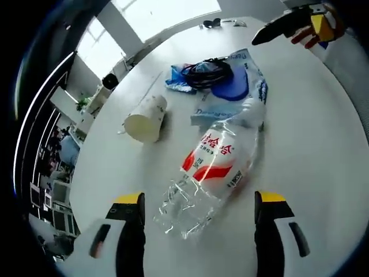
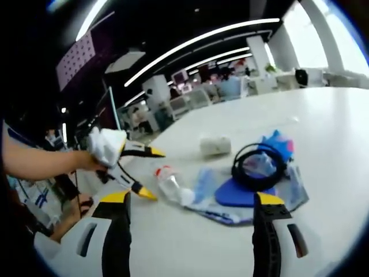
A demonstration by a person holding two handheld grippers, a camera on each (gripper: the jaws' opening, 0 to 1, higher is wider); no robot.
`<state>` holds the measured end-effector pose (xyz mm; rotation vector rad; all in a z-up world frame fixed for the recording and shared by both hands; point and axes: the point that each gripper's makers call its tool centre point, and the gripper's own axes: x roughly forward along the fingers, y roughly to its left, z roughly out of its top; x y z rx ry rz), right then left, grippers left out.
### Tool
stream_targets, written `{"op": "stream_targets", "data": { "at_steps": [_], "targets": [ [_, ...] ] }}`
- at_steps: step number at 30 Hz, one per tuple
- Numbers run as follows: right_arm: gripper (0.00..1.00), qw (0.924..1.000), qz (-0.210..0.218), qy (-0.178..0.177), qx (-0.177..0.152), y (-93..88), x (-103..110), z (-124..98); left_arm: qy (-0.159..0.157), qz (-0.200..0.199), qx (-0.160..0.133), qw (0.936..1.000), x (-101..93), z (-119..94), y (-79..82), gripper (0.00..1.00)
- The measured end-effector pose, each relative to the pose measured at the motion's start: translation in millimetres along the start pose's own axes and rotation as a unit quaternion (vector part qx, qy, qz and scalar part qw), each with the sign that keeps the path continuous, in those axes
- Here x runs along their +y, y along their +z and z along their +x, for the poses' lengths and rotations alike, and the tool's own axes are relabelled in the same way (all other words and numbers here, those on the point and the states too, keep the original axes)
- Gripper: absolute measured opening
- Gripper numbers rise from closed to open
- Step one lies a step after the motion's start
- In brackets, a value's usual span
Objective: Arrange the tabletop items into an orderly group along one side of the table until the central work area is clear of visible clutter.
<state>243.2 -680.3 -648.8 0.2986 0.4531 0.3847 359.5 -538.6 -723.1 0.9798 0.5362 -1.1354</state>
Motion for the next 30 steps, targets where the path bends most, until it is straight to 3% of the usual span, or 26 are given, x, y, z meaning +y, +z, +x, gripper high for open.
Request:
{"op": "stream_targets", "data": {
  "at_steps": [19, 30],
  "targets": [
    [0.83, 0.9998, -0.016, 0.009, 0.011, -2.3, 1, 11, -0.072, 0.039, 0.013, 0.9966, 2.1, 5, -6.5, 0.63],
    [0.79, 0.9978, -0.046, 0.041, 0.025, 0.2, 17, 33, -0.080, 0.041, 0.013, 0.9958, 4.0, 7, -7.1, 0.59]
  ]
}}
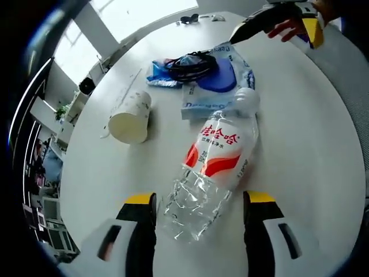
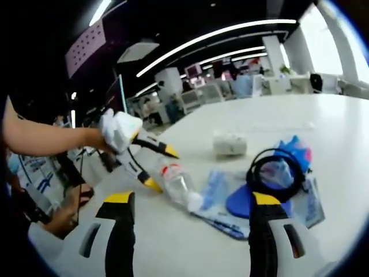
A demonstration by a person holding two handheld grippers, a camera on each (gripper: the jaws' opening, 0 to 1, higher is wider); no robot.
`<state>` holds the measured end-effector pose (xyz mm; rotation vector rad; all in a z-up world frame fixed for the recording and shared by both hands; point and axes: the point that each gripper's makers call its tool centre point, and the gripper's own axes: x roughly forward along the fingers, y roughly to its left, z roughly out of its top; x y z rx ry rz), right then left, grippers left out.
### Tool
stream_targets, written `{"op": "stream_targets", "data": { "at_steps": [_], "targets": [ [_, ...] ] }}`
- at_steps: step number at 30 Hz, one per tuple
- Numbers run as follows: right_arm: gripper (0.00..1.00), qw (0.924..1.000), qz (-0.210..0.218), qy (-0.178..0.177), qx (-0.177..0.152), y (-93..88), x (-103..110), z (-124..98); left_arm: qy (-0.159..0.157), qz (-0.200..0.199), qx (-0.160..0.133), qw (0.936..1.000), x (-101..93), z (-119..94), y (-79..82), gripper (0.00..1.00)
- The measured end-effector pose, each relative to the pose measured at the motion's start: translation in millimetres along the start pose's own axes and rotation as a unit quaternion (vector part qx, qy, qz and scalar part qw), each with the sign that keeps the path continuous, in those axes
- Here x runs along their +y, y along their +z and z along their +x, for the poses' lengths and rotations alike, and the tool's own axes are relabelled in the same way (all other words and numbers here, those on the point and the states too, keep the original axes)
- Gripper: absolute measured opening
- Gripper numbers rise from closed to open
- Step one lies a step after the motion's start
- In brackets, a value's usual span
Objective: Arrange the tabletop items into an orderly group along one side of the table until the central work area is clear of visible clutter.
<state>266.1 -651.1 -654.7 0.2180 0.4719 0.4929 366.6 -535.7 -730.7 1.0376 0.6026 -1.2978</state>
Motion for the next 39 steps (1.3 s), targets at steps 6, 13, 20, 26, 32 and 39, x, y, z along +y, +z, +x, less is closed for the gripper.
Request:
{"op": "stream_targets", "data": {
  "at_steps": [6, 13, 20, 26, 32, 39],
  "targets": [
    [0.77, 0.9996, -0.019, 0.014, 0.015, -2.0, 6, 16, -0.002, 0.001, -0.001, 1.0000, 1.8, 1, -0.1, 0.57],
    [0.75, 0.9975, -0.053, 0.028, 0.039, -7.9, 11, 36, -0.004, 0.010, 0.003, 0.9999, 4.7, 2, -0.8, 0.53],
    [0.71, 0.9946, -0.067, 0.046, 0.064, -20.6, 15, 48, -0.003, 0.020, 0.008, 0.9998, 7.6, 3, -0.8, 0.49],
    [0.66, 0.9940, -0.059, 0.051, 0.077, -30.0, 15, 55, -0.007, 0.025, 0.010, 0.9996, 7.2, 4, -0.3, 0.49],
    [0.62, 0.9916, -0.062, 0.060, 0.096, -39.8, 15, 62, -0.008, 0.033, 0.013, 0.9993, 7.0, 4, -0.8, 0.48],
    [0.57, 0.9931, -0.030, 0.060, 0.096, -41.7, 13, 67, -0.004, 0.027, 0.018, 0.9995, 6.2, 4, -2.7, 0.47]
  ]
}}
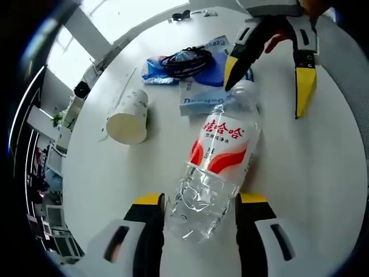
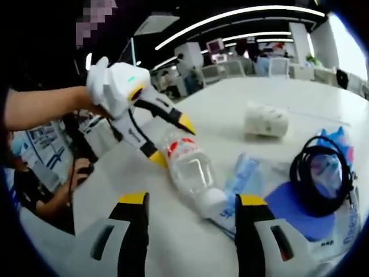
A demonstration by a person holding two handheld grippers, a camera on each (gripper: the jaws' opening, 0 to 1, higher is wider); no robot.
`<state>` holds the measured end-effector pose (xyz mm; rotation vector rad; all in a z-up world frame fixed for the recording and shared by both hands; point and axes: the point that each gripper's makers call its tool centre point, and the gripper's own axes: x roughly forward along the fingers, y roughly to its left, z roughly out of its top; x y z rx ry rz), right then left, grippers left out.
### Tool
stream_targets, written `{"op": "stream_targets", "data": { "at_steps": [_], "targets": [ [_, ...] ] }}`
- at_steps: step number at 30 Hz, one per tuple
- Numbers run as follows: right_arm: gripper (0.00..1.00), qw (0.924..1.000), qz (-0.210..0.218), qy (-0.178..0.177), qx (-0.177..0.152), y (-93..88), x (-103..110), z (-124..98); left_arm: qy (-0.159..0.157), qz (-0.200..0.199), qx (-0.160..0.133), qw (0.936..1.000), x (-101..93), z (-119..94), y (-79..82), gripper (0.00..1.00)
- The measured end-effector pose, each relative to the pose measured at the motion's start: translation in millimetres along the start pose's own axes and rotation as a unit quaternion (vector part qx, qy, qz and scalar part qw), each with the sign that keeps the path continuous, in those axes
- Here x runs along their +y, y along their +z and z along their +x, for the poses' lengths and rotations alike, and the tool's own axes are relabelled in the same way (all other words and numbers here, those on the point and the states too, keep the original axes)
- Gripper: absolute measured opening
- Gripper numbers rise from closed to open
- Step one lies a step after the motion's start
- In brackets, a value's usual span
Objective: Arrange the tabletop items into an orderly group along one side of the table until the central work area is clear of visible clutter.
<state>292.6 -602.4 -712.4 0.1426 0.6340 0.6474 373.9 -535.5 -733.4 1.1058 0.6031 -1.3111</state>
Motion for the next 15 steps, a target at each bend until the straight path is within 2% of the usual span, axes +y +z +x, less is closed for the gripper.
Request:
{"op": "stream_targets", "data": {
  "at_steps": [8, 15],
  "targets": [
    [0.56, 0.9988, 0.047, -0.002, -0.012, -3.2, 2.6, 1.3, 0.012, -0.022, -0.004, 0.9997, -1.6, -1.3, -1.9, 0.46],
    [0.54, 0.9937, 0.106, -0.012, -0.035, -2.8, 0.4, 2.7, 0.015, -0.034, -0.010, 0.9993, -3.5, -2.6, -2.3, 0.46]
  ]
}}
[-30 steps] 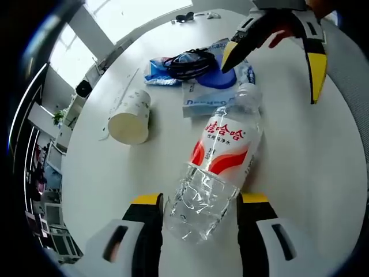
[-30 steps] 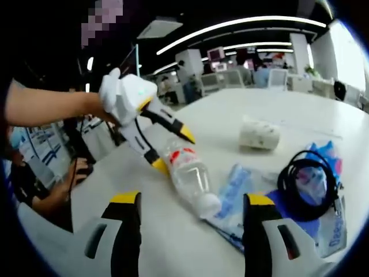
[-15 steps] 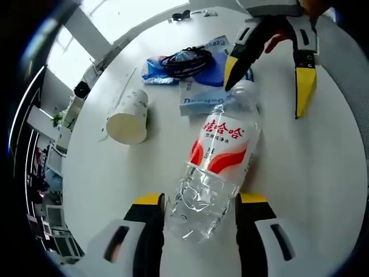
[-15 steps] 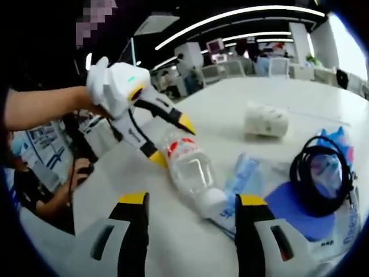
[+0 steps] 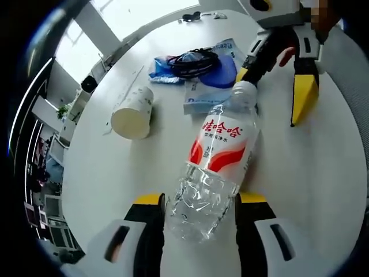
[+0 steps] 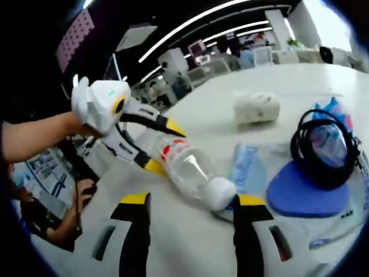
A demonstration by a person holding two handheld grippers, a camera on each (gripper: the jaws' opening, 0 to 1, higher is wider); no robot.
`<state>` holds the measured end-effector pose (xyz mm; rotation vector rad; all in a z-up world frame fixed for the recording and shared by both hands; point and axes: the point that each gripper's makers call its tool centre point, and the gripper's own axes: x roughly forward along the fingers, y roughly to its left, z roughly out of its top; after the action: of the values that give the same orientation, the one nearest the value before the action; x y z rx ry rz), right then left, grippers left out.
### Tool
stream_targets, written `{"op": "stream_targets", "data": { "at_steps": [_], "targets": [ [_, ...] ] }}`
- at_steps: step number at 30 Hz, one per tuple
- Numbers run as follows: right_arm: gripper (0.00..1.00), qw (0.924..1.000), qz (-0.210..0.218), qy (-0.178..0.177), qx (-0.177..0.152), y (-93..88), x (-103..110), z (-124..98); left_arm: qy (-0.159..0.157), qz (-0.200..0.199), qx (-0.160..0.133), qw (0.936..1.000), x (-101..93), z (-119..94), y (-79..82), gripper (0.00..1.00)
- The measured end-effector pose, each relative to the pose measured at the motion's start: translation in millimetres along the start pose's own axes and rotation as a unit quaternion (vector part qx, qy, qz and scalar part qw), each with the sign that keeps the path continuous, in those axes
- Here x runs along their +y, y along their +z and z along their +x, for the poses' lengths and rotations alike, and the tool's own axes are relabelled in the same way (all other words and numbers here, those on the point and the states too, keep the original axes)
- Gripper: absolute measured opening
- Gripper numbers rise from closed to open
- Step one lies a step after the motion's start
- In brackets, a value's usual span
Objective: Arrange the tabletop items into an orderly group along one side of the table until the central work area is clear of visible clutter.
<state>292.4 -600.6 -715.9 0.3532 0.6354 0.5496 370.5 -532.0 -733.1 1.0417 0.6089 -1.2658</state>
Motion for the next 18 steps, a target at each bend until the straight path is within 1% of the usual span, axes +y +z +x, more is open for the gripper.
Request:
{"op": "stream_targets", "data": {
  "at_steps": [4, 7, 9, 10, 12, 15, 18],
  "targets": [
    [0.51, 0.9984, 0.050, -0.008, -0.023, 4.6, -3, 0, 0.001, -0.007, -0.003, 1.0000, -0.7, 0, 0.2, 0.47],
    [0.49, 0.9942, 0.098, -0.012, -0.042, 9.4, -7, 1, 0.001, -0.012, -0.003, 0.9999, -1.1, 0, -0.1, 0.46],
    [0.48, 0.9900, 0.129, -0.013, -0.056, 12.7, -9, 1, 0.002, -0.018, -0.003, 0.9998, -1.5, -1, -0.3, 0.46],
    [0.47, 0.9855, 0.155, -0.017, -0.067, 14.6, -11, 1, 0.002, -0.019, -0.003, 0.9998, -1.6, -1, -0.4, 0.46],
    [0.45, 0.9795, 0.184, -0.020, -0.079, 16.1, -14, 1, 0.001, -0.024, -0.003, 0.9997, -2.6, -1, -0.6, 0.46],
    [0.43, 0.9748, 0.204, -0.024, -0.088, 17.1, -17, 1, 0.003, -0.028, -0.003, 0.9996, -3.3, -1, -0.4, 0.46],
    [0.43, 0.9636, 0.244, -0.023, -0.106, 20.9, -19, 1, 0.003, -0.040, -0.001, 0.9992, -4.2, -2, -0.9, 0.46]
  ]
}}
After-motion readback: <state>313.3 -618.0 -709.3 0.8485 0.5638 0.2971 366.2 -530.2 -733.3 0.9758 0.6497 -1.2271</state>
